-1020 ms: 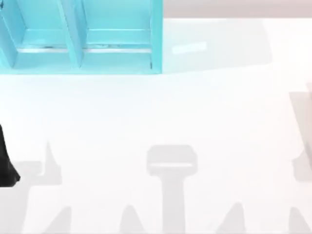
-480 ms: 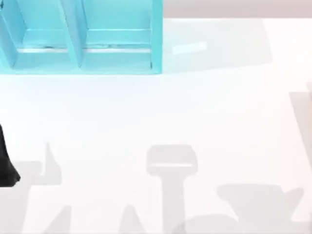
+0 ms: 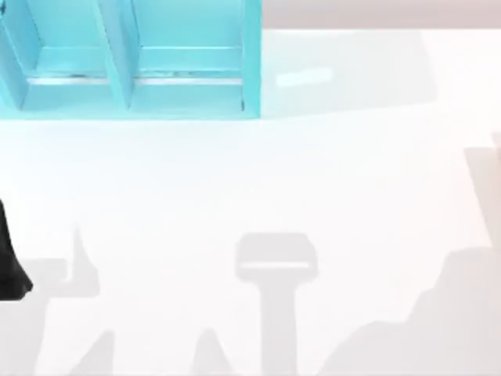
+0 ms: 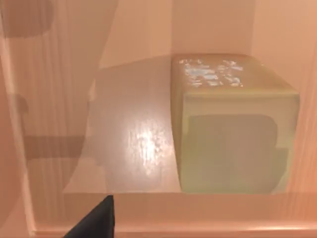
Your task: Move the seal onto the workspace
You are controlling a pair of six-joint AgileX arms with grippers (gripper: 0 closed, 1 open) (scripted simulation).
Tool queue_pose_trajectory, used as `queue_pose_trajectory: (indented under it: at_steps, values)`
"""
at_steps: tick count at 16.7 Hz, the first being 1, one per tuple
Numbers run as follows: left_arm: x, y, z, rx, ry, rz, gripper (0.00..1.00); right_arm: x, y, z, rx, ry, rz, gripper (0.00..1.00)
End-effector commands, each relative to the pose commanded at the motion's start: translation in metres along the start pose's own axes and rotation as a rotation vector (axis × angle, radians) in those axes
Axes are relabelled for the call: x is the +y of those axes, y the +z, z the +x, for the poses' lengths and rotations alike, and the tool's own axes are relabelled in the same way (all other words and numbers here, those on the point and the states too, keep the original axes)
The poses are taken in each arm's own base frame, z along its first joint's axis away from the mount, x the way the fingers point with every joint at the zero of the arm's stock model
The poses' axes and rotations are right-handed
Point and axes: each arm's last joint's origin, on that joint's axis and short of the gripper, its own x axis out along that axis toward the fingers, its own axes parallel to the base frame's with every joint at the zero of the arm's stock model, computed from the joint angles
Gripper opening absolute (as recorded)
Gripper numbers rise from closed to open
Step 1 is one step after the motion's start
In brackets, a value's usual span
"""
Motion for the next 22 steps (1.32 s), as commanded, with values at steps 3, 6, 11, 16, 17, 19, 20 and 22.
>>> queue_pose_trajectory:
  at_steps: [3, 6, 11, 16, 17, 19, 20, 22]
  values:
    - [0.000, 0.000, 0.000, 0.000, 0.000, 0.000, 1.00, -0.003, 0.002, 0.002, 0.020, 0.018, 0.002, 1.00]
    - [0.000, 0.000, 0.000, 0.000, 0.000, 0.000, 1.00, -0.002, 0.003, 0.002, 0.018, 0.015, -0.002, 1.00]
    - [0.000, 0.000, 0.000, 0.000, 0.000, 0.000, 1.00, -0.003, 0.005, 0.030, 0.019, 0.017, 0.002, 1.00]
    - [0.000, 0.000, 0.000, 0.000, 0.000, 0.000, 1.00, -0.003, 0.004, 0.082, 0.015, 0.015, 0.002, 1.00]
    - [0.000, 0.000, 0.000, 0.000, 0.000, 0.000, 1.00, -0.002, 0.002, 0.091, 0.016, 0.016, 0.002, 1.00]
    - [0.000, 0.000, 0.000, 0.000, 0.000, 0.000, 1.00, -0.002, 0.001, 0.101, 0.019, 0.017, 0.002, 1.00]
    - [0.000, 0.000, 0.000, 0.000, 0.000, 0.000, 1.00, -0.001, 0.000, 0.102, 0.020, 0.018, 0.002, 1.00]
    - [0.000, 0.000, 0.000, 0.000, 0.000, 0.000, 1.00, -0.001, 0.000, 0.102, 0.020, 0.018, 0.002, 1.00]
